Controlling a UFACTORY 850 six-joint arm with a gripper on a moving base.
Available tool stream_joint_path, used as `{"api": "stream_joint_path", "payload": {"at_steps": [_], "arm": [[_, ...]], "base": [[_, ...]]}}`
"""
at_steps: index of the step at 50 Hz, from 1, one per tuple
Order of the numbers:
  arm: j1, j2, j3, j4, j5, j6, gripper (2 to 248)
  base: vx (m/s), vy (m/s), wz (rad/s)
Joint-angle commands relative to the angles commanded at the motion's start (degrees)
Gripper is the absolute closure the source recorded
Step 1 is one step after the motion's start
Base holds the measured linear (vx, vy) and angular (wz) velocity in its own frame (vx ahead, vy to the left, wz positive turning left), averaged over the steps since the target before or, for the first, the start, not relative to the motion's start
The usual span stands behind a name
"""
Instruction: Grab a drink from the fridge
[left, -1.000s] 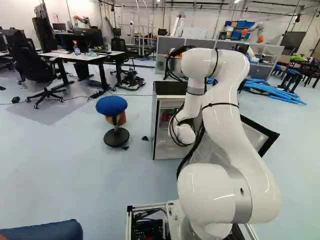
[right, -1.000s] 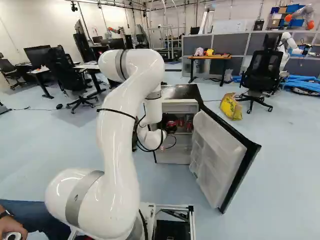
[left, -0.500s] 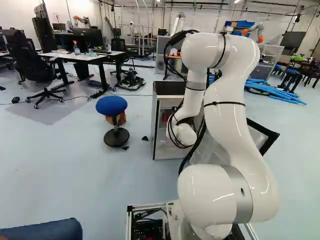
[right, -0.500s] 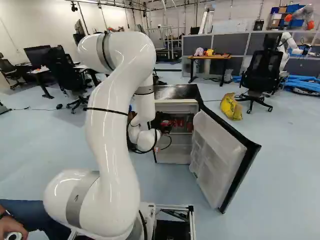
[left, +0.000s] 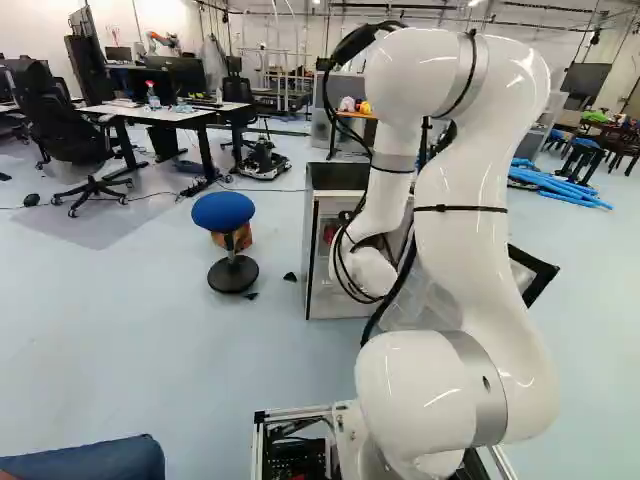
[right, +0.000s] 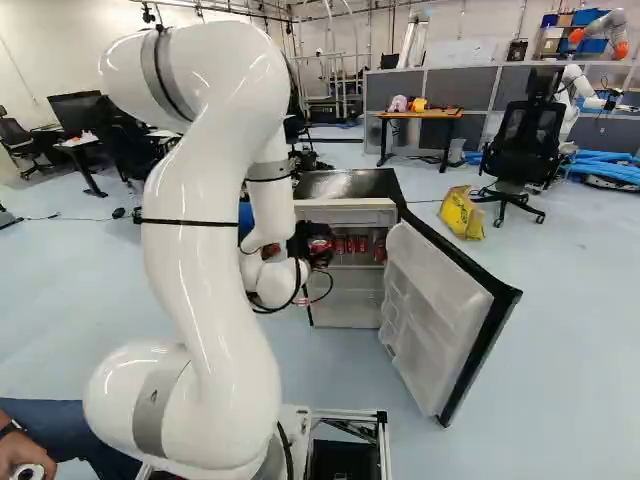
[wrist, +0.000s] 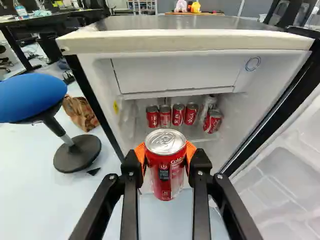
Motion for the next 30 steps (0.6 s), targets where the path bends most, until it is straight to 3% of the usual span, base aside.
{"api": "stream_joint_path", "payload": {"at_steps": [30], "arm": [[2.6,8.7,6.0,0.0,0.0,0.0,152]], "base": [[0.000,0.000,0.000]]}}
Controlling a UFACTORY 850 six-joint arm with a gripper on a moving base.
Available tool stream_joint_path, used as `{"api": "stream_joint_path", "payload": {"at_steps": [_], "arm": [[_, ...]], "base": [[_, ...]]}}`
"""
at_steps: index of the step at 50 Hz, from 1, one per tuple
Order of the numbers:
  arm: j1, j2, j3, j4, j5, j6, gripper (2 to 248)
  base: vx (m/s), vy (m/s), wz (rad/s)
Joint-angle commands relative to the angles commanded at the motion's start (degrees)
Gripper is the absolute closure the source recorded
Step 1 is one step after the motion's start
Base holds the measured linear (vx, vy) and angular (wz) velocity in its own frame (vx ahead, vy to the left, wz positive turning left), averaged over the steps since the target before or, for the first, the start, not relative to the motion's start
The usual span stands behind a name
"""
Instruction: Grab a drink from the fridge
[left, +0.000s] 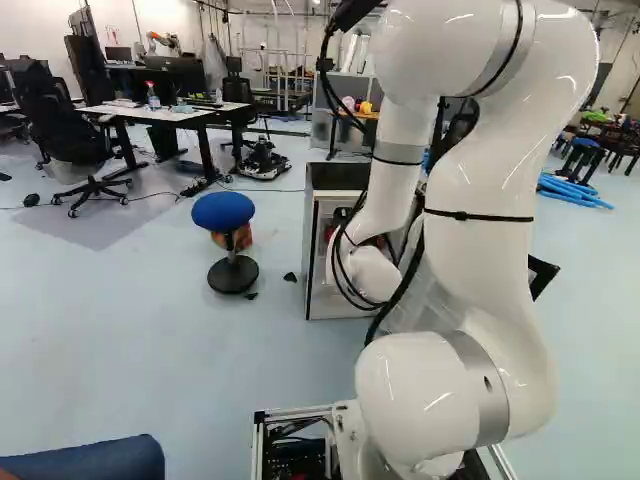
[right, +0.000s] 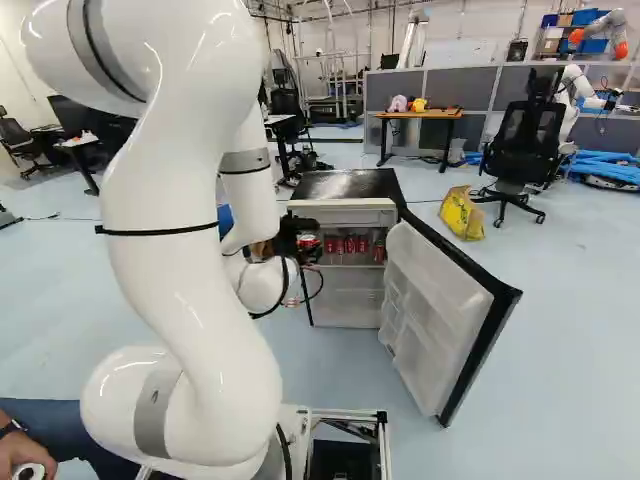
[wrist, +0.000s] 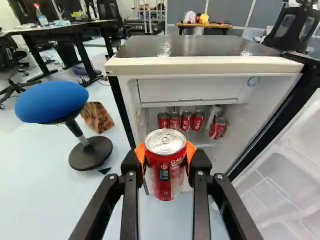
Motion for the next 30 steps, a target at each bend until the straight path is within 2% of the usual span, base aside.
{"api": "stream_joint_path", "payload": {"at_steps": [30], "arm": [[0.0,6.0,1.8,0.0,-2.0,0.0,152]], "base": [[0.000,0.000,0.000]]}}
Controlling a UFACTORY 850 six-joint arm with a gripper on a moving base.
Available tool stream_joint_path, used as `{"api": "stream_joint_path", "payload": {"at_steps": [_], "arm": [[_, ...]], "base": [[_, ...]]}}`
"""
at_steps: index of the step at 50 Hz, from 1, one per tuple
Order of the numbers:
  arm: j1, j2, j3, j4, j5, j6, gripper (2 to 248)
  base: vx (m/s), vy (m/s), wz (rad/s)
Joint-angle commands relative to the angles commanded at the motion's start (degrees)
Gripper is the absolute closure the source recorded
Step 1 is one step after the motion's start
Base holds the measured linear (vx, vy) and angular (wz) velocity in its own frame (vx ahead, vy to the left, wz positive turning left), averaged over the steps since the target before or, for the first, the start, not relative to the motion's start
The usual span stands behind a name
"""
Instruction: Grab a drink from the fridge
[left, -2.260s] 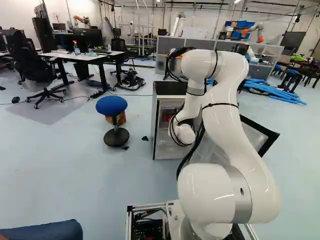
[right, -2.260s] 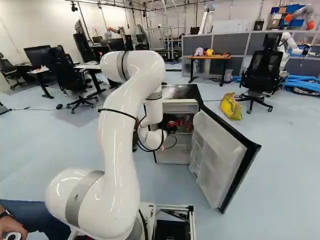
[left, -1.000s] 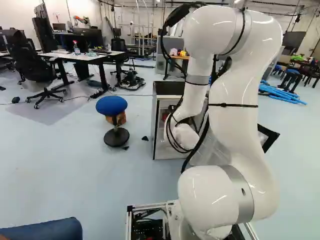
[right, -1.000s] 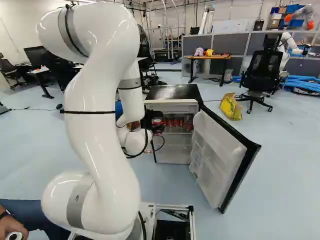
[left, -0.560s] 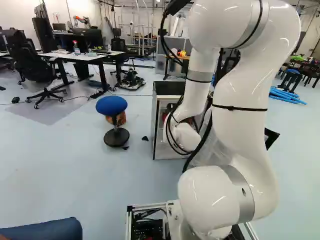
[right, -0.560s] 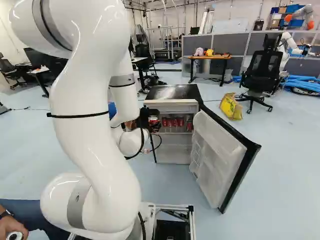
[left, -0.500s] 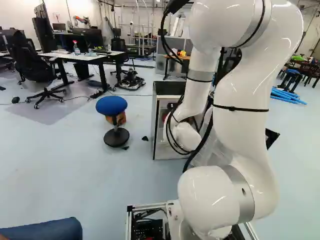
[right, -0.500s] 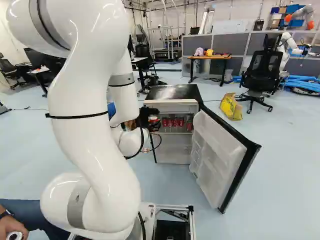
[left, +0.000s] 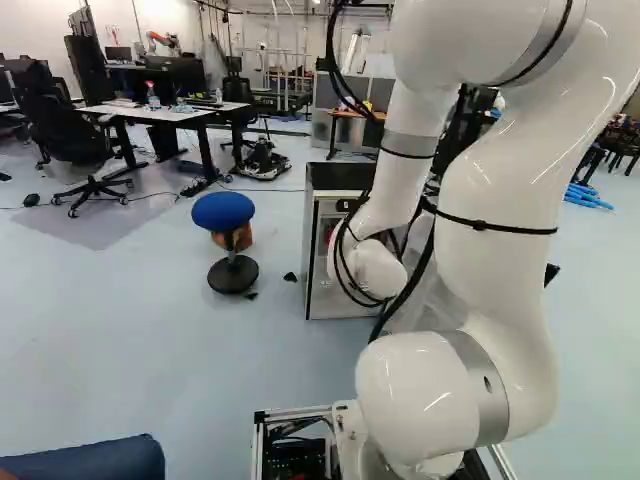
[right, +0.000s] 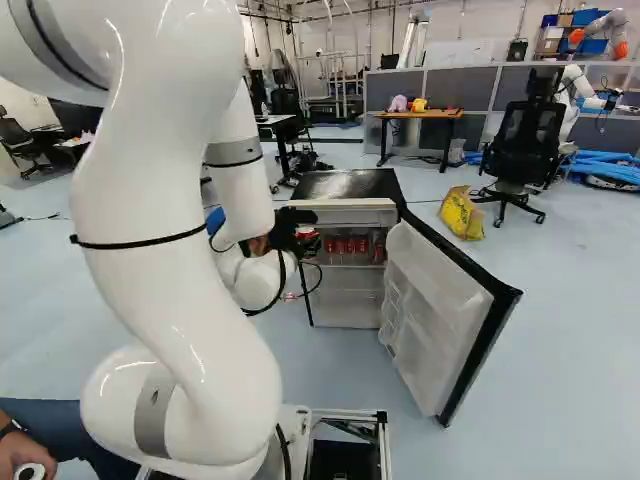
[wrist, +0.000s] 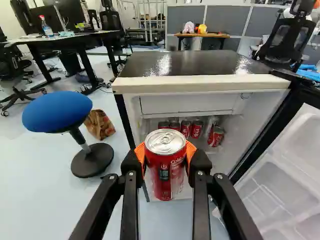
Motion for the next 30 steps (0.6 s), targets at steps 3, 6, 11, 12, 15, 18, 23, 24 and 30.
{"api": "stream_joint_path", "payload": {"at_steps": [3,6,11,12,15,18,23,24,30], "arm": [[0.0,0.5,0.0,0.0,-0.3,0.0,152],[0.0,0.8,-0.1,0.0,-0.6,0.0,152],[0.0,1.4,-0.4,0.0,-1.0,0.0,152],[0.0,1.5,-0.5,0.0,-1.1,0.0,152],[0.0,1.7,-0.7,0.0,-1.4,0.0,152],[0.0,2.0,-1.0,0.0,-1.7,0.0,152],[0.0,2.4,-1.4,0.0,-2.1,0.0,152],[0.0,2.5,-1.5,0.0,-2.2,0.0,152],[0.0,3.0,-2.0,0.0,-2.8,0.0,152]], "base": [[0.000,0.000,0.000],[0.000,0.000,0.000],[0.000,0.000,0.000],[0.000,0.000,0.000],[0.000,0.000,0.000],[0.000,0.000,0.000],[0.000,0.000,0.000],[0.000,0.000,0.000],[0.000,0.000,0.000]]}}
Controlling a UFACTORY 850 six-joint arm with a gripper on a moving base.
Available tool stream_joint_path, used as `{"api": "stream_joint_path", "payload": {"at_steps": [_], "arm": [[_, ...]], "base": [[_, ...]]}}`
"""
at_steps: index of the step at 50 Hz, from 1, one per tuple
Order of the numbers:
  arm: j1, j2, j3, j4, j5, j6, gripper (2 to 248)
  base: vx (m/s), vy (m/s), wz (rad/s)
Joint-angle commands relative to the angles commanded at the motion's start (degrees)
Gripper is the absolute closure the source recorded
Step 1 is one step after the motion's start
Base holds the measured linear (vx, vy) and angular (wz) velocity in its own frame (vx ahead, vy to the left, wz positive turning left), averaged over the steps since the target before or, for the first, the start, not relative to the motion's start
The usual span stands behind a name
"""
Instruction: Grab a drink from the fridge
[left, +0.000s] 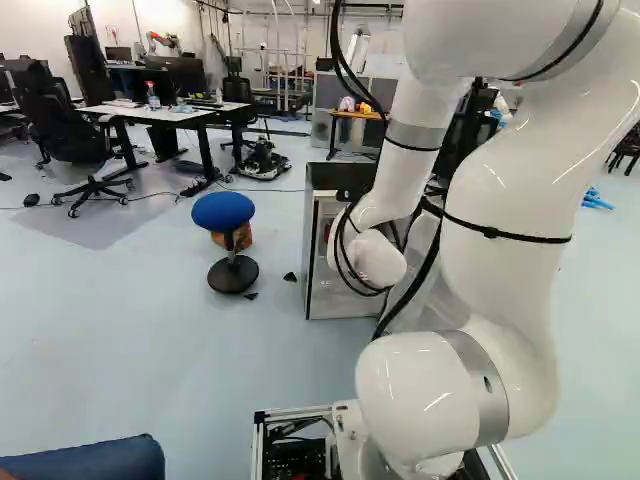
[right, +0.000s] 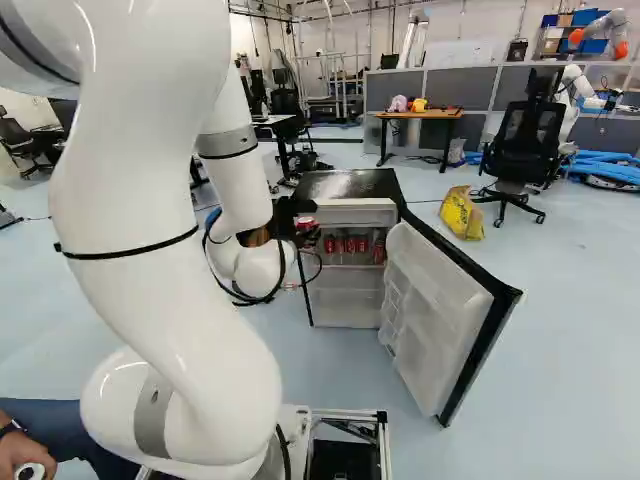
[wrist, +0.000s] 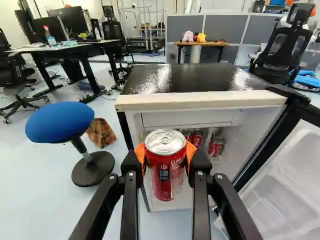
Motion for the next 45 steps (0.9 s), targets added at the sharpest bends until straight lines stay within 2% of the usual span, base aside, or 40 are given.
{"api": "stream_joint_path", "payload": {"at_steps": [45], "arm": [[0.1,2.4,-4.9,0.7,-5.2,0.0,152]], "base": [[0.000,0.000,0.000]]}}
